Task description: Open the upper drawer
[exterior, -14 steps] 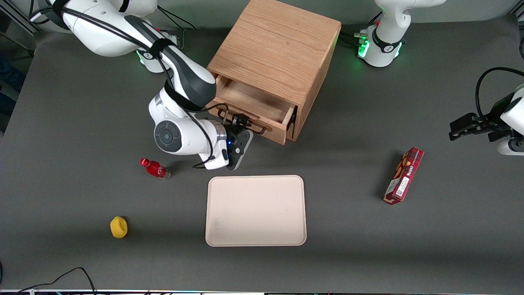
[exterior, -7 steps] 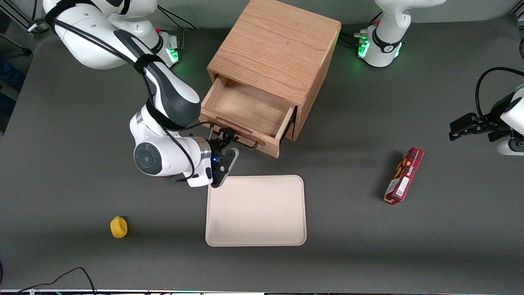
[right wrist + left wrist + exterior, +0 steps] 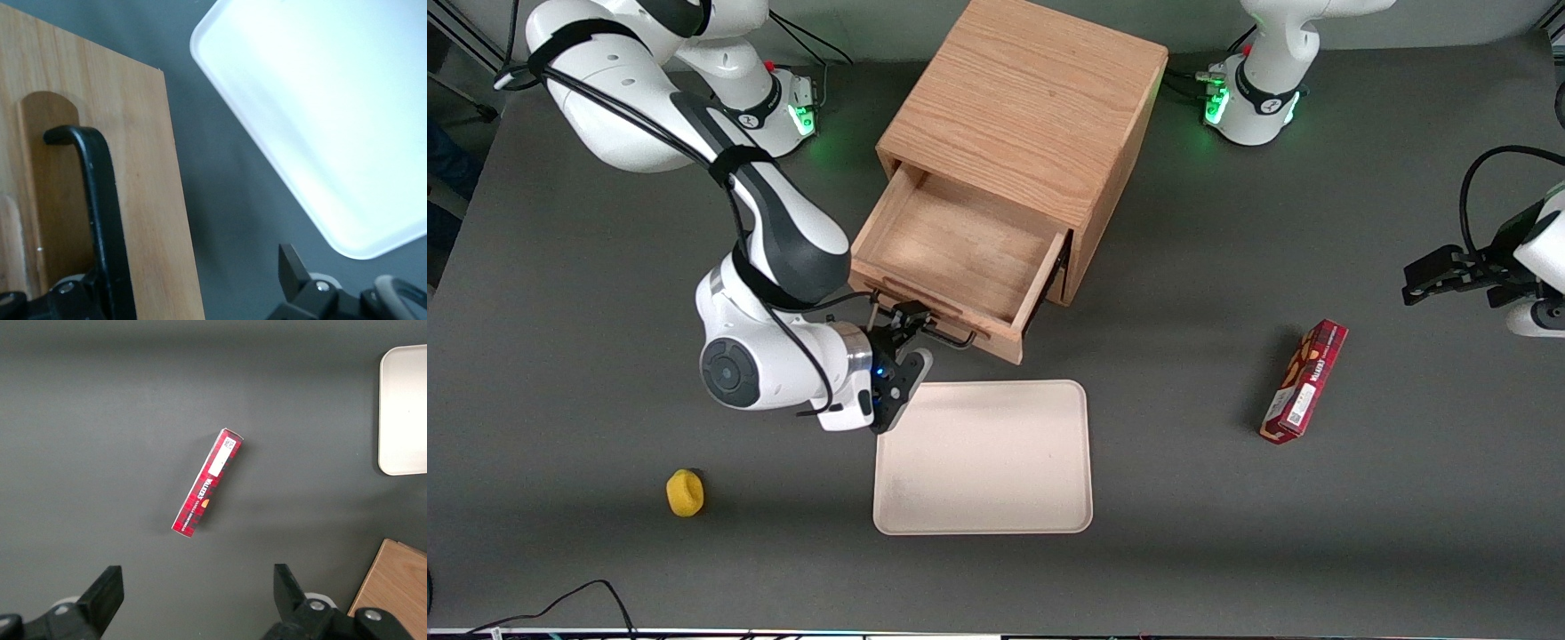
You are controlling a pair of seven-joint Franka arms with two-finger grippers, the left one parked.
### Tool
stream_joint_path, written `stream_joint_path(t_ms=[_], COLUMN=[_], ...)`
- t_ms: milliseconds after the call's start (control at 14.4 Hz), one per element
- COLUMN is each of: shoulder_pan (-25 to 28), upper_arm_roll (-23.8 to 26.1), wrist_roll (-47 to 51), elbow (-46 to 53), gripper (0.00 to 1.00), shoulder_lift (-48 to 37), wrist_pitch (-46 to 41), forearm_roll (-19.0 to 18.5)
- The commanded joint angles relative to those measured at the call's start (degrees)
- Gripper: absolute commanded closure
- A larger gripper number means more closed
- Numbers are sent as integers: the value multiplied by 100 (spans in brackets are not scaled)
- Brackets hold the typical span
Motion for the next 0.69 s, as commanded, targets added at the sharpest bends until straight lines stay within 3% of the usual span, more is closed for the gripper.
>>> stream_joint_path(t_ms=[0, 624], shoulder_pan=[58, 67], upper_arm_roll=[-192, -588], wrist_roll=[-263, -529], elbow=[529, 1495], gripper=[0, 0], shoulder_lift=[223, 426], wrist_pitch=[-219, -571], forearm_roll=[-117, -126])
